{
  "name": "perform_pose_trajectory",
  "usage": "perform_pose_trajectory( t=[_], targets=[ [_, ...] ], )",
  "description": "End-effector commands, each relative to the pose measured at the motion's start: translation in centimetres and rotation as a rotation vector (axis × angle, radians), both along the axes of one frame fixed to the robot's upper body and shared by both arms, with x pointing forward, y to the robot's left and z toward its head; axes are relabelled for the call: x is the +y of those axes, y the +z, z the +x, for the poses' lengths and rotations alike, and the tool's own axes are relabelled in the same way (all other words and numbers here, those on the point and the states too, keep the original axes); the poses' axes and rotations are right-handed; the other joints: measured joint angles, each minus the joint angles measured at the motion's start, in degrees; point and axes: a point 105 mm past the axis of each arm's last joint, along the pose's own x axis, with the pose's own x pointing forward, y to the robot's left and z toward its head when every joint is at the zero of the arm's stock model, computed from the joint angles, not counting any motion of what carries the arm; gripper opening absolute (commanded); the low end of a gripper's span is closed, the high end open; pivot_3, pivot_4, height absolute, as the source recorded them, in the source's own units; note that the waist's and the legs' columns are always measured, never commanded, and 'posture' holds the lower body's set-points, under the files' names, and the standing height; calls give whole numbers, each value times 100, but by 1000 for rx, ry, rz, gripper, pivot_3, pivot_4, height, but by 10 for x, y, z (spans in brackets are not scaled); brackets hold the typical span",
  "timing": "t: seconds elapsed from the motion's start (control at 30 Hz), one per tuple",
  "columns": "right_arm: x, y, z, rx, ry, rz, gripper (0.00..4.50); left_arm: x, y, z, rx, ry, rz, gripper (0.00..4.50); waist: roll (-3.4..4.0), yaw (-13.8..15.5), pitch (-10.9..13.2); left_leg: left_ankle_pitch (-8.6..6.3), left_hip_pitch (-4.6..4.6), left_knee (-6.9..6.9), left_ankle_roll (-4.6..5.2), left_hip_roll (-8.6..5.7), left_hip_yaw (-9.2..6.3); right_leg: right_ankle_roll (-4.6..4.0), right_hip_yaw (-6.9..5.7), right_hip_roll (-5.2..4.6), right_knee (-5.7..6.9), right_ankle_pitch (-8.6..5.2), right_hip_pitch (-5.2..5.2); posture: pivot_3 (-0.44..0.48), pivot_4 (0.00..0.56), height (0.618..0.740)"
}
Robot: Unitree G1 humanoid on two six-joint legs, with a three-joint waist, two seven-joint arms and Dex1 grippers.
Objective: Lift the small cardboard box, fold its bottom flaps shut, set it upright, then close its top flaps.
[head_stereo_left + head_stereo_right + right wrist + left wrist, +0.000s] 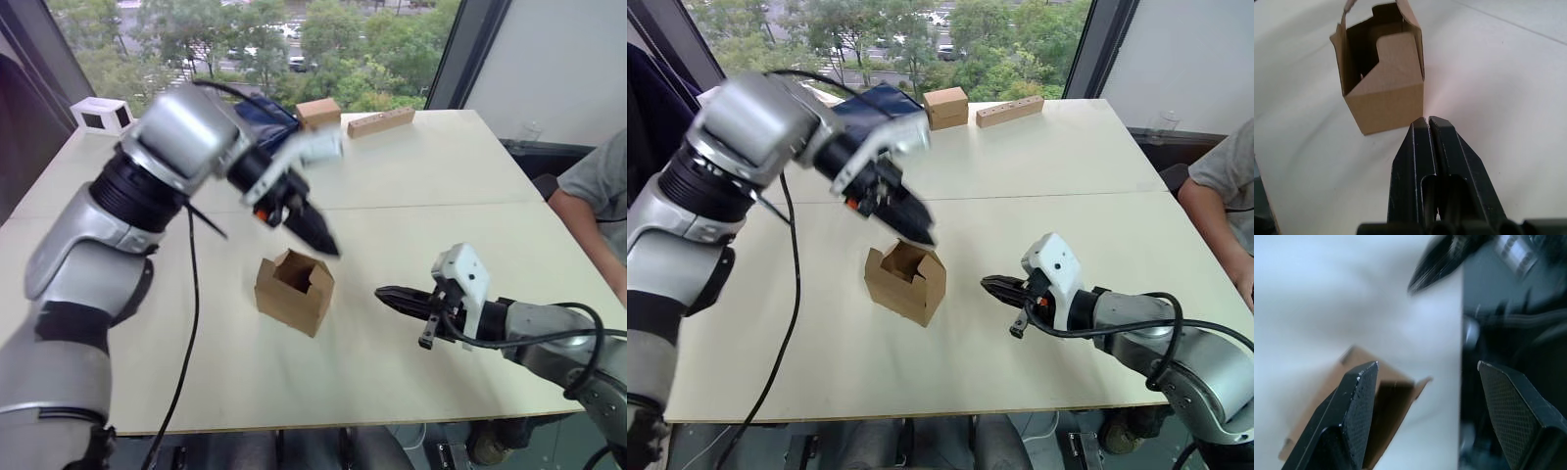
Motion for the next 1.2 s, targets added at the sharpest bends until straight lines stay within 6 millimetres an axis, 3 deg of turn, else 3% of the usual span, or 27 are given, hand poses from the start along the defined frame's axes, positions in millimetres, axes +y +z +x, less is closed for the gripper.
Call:
perform_pose_trajectory(
  t=[0.03, 0.13, 0.23, 0.3, 0.37, 0.43, 0.47, 0.57, 0.7, 0.87, 1.03, 1.2],
  targets=[
    [2, 1, -2, -15, 16, 4, 0, 31, 38, 29, -231, 194, -326, 3335, 4, -17, -2, 0, 0, -1, 0, 2, -1, 0, 0, -2, 0, 0, 0, 0, 150, 740],
    [6, -4, -5, 8, 40, 19, 0, 67, 19, 42, -266, 368, -387, 3335, 8, -42, -5, 0, 13, -5, 1, 8, 5, 0, 9, -8, 10, 0, 1, 0, 150, 740],
    [10, -11, -5, 24, 55, 12, 0, 92, -21, 48, -264, 485, -310, 2650, 7, -11, -5, 5, 14, -4, -8, 9, 1, 0, 8, -12, 19, 1, -1, 0, 150, 740],
    [17, -20, -6, 40, 77, -12, 0, 112, -55, 52, -284, 558, -234, 1780, 1, 11, -6, 6, 14, -3, -11, 5, 2, 0, 8, -13, 21, 1, 0, 0, 150, 740],
    [22, -30, -2, 40, 74, -49, 0, 126, -75, 59, -337, 634, -203, 1157, -1, 24, -7, 8, 17, -3, -15, 1, 4, 0, 3, -24, 17, 1, 6, 0, 150, 740],
    [23, -40, 5, 13, 50, -119, 0, 129, -88, 57, -338, 636, -205, 172, -4, 38, -8, 9, 15, -3, -17, -3, 0, 0, 0, -37, 12, 1, 9, 0, 150, 740],
    [28, -42, 9, 14, 47, -109, 0, 128, -108, 53, -327, 620, -163, 30, -5, 46, -9, 10, 13, -3, -18, -7, 1, 1, -1, -39, 12, 1, 7, 0, 150, 740],
    [39, -47, 11, 18, 75, -98, 0, 121, -142, 38, -263, 559, -119, 30, -8, 23, -13, 10, 14, -3, -19, -16, 7, 2, -3, -56, 12, 2, 7, 0, 150, 740],
    [49, -45, 16, 11, 77, -60, 0, 113, -162, 21, -210, 481, -82, 30, -11, 17, -13, 11, 11, -4, -19, -24, 5, 3, -9, -68, 14, 2, 6, 0, 150, 740],
    [55, -42, 16, 20, 91, -36, 0, 99, -171, 5, -139, 405, -96, 30, -10, 8, -13, 10, 13, -4, -18, -26, 4, 3, -15, -69, 14, 3, 9, 0, 150, 740],
    [43, -46, 27, -14, 47, -105, 0, 74, -172, -17, -89, 296, -151, 30, -10, 1, -13, 9, 14, -4, -17, -27, 4, 3, -15, -69, 14, 3, 9, 0, 150, 740],
    [30, -45, 33, -38, 30, -153, 0, 71, -181, -23, -43, 304, -135, 30, -10, 4, -14, 9, 17, -4, -16, -29, 4, 3, -15, -69, 14, 3, 13, 0, 150, 740]
  ],
)
